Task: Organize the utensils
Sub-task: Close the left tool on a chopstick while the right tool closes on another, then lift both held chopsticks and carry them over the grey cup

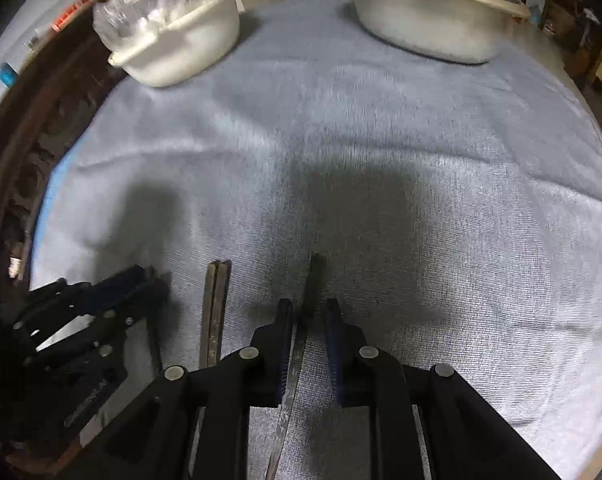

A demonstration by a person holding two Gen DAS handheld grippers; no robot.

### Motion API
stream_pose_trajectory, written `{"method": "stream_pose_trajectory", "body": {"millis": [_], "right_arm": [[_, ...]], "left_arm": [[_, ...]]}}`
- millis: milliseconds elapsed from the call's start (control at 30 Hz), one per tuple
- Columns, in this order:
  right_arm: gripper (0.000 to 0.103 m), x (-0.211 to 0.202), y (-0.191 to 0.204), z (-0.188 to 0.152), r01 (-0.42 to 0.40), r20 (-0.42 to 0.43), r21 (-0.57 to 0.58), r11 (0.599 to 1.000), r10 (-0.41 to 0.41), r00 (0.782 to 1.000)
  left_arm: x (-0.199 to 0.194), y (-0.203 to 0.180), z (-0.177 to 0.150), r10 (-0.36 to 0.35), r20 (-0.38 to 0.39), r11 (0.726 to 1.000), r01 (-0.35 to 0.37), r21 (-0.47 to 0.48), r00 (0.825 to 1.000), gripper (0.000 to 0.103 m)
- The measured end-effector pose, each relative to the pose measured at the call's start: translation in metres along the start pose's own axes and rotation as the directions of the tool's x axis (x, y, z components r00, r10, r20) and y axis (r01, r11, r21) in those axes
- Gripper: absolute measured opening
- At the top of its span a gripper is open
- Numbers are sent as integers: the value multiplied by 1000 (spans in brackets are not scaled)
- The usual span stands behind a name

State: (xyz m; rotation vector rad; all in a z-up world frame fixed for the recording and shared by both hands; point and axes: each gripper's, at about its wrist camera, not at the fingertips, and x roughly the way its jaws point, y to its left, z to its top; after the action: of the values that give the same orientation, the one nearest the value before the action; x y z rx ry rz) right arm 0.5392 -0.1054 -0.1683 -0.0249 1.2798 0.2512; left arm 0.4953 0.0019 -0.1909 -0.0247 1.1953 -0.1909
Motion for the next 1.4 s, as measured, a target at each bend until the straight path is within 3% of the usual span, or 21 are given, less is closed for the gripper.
{"method": "stream_pose_trajectory", "body": {"millis": [200,400,467,533,667,733,767,833,867,1067,1233,1400], "right_arm": [[10,3,16,2,96,-42,-73,993,-99,994],[8,-3,0,-11,52,-26,-18,998,-52,998],[8,-6,-5,-18,43,-18,-6,999,-43,999],[8,-8,-11,-25,26,-12,7,1000,-26,1000],[8,-13,-18,-35,17,-17,12,1000,-16,1000],[8,-14,-17,-37,31,-29,-1,1000,-31,999],[9,-15,-16,-38,36,-34,-9,999,-37,999],[9,-16,-15,-39,42,-37,-21,999,-43,998],[9,-16,-14,-39,43,-37,-25,999,-44,998],[7,-16,-3,-47,75,0,-63,995,-75,997],[6,-28,-20,-67,0,50,14,1000,-1,999],[6,-63,-51,-92,-84,174,122,989,62,983]], "left_arm": [[0,-1,0,-44,-30,999,44,3,999,12],[-6,14,-12,-95,-82,992,88,-90,992,13],[-8,15,-15,-106,-100,989,94,-116,989,18],[-11,17,-19,-135,-110,980,116,-162,985,42],[-11,6,-21,-75,-88,989,63,-136,993,47],[-8,1,-16,-52,-81,993,43,-114,995,43],[-6,-1,-13,-40,-67,995,33,-99,997,36],[-3,0,-10,-20,-56,996,15,-93,998,13],[-2,3,-8,-32,-56,995,27,-99,998,11],[-2,6,-7,-54,-44,994,50,-94,998,5],[-18,11,-14,-57,6,991,58,-118,998,5],[-60,17,-26,-7,103,994,18,-109,995,5]]}}
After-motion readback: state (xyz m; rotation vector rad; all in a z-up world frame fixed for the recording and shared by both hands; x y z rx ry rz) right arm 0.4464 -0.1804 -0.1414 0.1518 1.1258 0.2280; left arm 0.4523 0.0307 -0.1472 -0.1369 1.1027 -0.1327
